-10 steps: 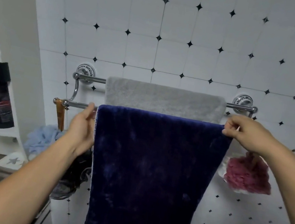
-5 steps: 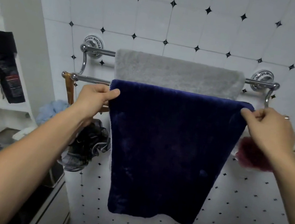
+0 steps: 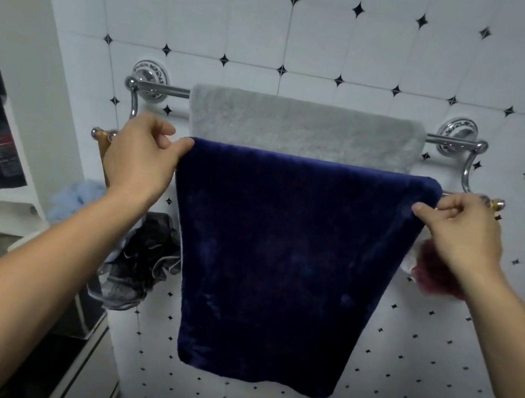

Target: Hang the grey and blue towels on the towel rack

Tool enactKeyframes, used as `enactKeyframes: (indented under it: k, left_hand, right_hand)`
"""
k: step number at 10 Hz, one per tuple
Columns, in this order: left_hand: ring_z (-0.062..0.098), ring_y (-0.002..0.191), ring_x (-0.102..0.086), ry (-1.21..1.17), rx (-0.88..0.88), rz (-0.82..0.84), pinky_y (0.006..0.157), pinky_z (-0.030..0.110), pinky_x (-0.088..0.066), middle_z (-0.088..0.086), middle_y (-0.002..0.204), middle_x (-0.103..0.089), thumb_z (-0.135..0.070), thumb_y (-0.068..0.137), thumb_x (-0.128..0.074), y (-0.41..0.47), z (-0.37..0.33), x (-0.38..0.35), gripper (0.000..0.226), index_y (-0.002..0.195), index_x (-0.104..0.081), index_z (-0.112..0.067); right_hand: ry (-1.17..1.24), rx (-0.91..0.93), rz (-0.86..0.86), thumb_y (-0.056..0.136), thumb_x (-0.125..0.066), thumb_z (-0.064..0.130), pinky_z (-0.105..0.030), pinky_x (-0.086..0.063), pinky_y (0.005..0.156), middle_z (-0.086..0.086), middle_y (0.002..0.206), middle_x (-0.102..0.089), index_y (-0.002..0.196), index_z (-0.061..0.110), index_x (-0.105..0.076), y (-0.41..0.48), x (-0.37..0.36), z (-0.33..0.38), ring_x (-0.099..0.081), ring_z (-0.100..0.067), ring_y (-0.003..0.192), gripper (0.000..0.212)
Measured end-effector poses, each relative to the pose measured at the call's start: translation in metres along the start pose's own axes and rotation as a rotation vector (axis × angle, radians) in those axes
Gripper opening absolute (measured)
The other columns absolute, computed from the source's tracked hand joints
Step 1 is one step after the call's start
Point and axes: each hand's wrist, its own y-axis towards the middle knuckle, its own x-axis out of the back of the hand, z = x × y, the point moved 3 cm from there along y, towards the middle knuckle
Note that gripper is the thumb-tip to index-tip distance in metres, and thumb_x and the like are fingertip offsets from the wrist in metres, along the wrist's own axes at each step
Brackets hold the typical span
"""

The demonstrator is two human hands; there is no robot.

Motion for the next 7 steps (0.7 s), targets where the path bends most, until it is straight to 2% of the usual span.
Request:
enactKeyframes:
  k: [1,2,3,4,5,6,7]
  left_hand:
    - [0.026,0.096,-0.060,0.130,-0.497,0.074,0.082,0.040,-0.046,-0.002,0.097,-0.065,-0.047,0.081,-0.066,-0.005,-0.026,-0.005,0.038,0.110,-0.064,-0.022]
    - [0.032,0.109,-0.059,0.339,-0.711,0.353,0.092,0.046,-0.043,0.008,0.115,-0.065,-0.037,0.090,-0.061,-0.010,-0.042,-0.029,0.042,0.127,-0.060,-0.018]
    - [0.030,0.110,-0.058,0.399,-0.716,0.399,0.091,0.043,-0.038,0.006,0.115,-0.065,-0.029,0.097,-0.052,-0.006,-0.036,-0.033,0.038,0.134,-0.054,-0.022]
    - [0.031,0.111,-0.056,0.421,-0.720,0.449,0.093,0.043,-0.036,0.008,0.117,-0.063,-0.025,0.099,-0.045,-0.003,-0.029,-0.031,0.041,0.140,-0.047,-0.023]
    - [0.036,0.112,-0.054,0.435,-0.717,0.404,0.100,0.049,-0.033,0.013,0.123,-0.060,-0.018,0.098,-0.045,-0.012,-0.028,-0.028,0.045,0.143,-0.044,-0.016]
    - [0.037,0.114,-0.053,0.349,-0.741,0.270,0.102,0.054,-0.036,0.016,0.129,-0.057,-0.019,0.093,-0.049,-0.040,-0.028,-0.011,0.049,0.140,-0.045,-0.007]
    - [0.027,0.112,-0.055,0.083,-0.639,0.311,0.095,0.043,-0.043,0.009,0.125,-0.059,-0.025,0.094,-0.048,-0.073,-0.024,-0.004,0.042,0.134,-0.051,-0.011]
  right_hand:
    - [-0.220,0.369,-0.170,0.076,-0.069,0.046,-0.042,-0.041,0.083,-0.003,0.108,-0.063,0.103,0.025,-0.058,0.001,0.006,0.025,-0.053,-0.029,0.103,0.036]
    - [-0.459,0.665,0.080,0.085,-0.063,0.047,-0.046,-0.037,0.091,-0.004,0.120,-0.064,0.121,0.029,-0.059,0.007,-0.011,0.048,-0.053,-0.031,0.114,0.041]
    - [-0.566,0.617,0.206,0.089,-0.059,0.044,-0.044,-0.035,0.091,-0.002,0.119,-0.065,0.129,0.032,-0.056,0.017,-0.014,0.042,-0.054,-0.028,0.115,0.042]
    - [-0.612,0.563,0.246,0.089,-0.060,0.043,-0.045,-0.036,0.093,-0.001,0.123,-0.063,0.131,0.032,-0.053,0.023,-0.009,0.036,-0.054,-0.028,0.116,0.044]
    - [-0.654,0.577,0.176,0.086,-0.063,0.041,-0.046,-0.034,0.095,-0.006,0.120,-0.064,0.129,0.027,-0.055,0.017,-0.010,0.036,-0.053,-0.031,0.113,0.046]
    - [-0.572,0.672,-0.036,0.081,-0.069,0.036,-0.048,-0.034,0.096,-0.012,0.119,-0.063,0.125,0.017,-0.057,-0.005,-0.008,0.033,-0.052,-0.035,0.110,0.049]
    - [-0.319,0.740,-0.143,0.081,-0.063,0.034,-0.045,-0.039,0.087,-0.009,0.114,-0.064,0.117,0.016,-0.060,-0.041,-0.017,0.037,-0.055,-0.034,0.102,0.040]
